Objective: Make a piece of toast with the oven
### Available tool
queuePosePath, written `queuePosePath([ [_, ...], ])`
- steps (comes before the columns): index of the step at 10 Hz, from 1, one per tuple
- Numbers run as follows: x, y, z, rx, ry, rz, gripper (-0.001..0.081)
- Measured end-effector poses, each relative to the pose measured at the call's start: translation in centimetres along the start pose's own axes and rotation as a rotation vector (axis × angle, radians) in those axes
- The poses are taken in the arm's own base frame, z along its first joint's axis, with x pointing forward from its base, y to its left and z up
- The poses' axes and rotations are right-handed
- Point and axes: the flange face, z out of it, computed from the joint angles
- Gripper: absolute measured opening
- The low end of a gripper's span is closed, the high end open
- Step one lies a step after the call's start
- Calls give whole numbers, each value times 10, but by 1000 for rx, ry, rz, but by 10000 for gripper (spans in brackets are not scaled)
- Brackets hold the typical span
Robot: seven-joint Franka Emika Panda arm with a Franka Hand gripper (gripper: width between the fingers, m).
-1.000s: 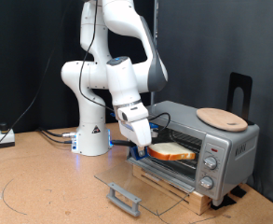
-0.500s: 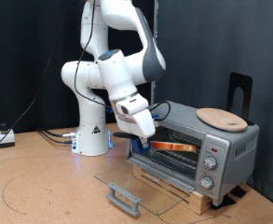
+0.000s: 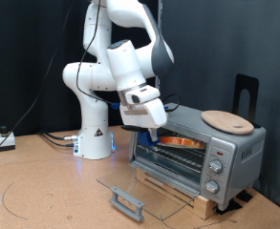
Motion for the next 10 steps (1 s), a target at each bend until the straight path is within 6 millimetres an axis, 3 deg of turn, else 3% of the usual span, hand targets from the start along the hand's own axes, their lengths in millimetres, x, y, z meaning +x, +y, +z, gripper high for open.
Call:
queuePosePath([
  [10, -15, -14, 14, -32, -64, -114, 411],
])
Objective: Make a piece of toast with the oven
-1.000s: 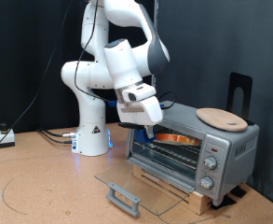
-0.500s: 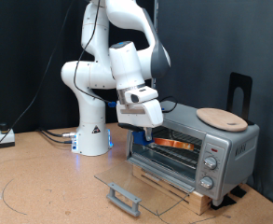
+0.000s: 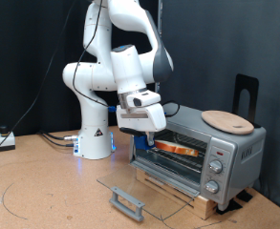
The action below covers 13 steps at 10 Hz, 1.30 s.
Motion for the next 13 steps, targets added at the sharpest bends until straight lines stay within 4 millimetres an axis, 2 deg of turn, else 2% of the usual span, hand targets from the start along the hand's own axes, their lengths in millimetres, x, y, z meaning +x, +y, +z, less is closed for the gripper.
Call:
queuePosePath([
  [7, -2, -4, 2, 35, 32, 46, 411],
  [11, 5, -22, -13, 66, 38, 33, 411],
  [13, 5, -21, -18, 29, 30, 36, 411],
])
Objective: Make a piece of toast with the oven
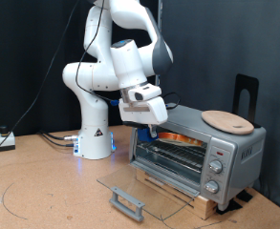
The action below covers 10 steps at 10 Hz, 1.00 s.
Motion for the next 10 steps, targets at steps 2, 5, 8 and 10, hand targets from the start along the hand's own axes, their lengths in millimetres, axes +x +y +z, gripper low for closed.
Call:
queuePosePath([
  [2, -9, 15, -3, -117, -18, -21, 411],
  [5, -33, 46, -5, -181, -35, -62, 411],
  [8, -48, 59, -8, -140, -13, -23, 411],
  [10, -55, 63, -7, -120, -15, -7, 411],
])
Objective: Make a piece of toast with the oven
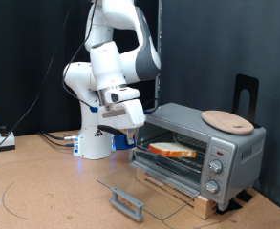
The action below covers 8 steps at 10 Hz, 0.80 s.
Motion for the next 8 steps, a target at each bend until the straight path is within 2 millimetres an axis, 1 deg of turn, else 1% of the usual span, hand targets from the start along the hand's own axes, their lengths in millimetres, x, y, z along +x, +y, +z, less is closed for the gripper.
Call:
queuePosePath([
  [5, -14, 2, 3, 58, 0, 53, 411],
  [8, -18, 3, 3, 69, 1, 63, 411],
])
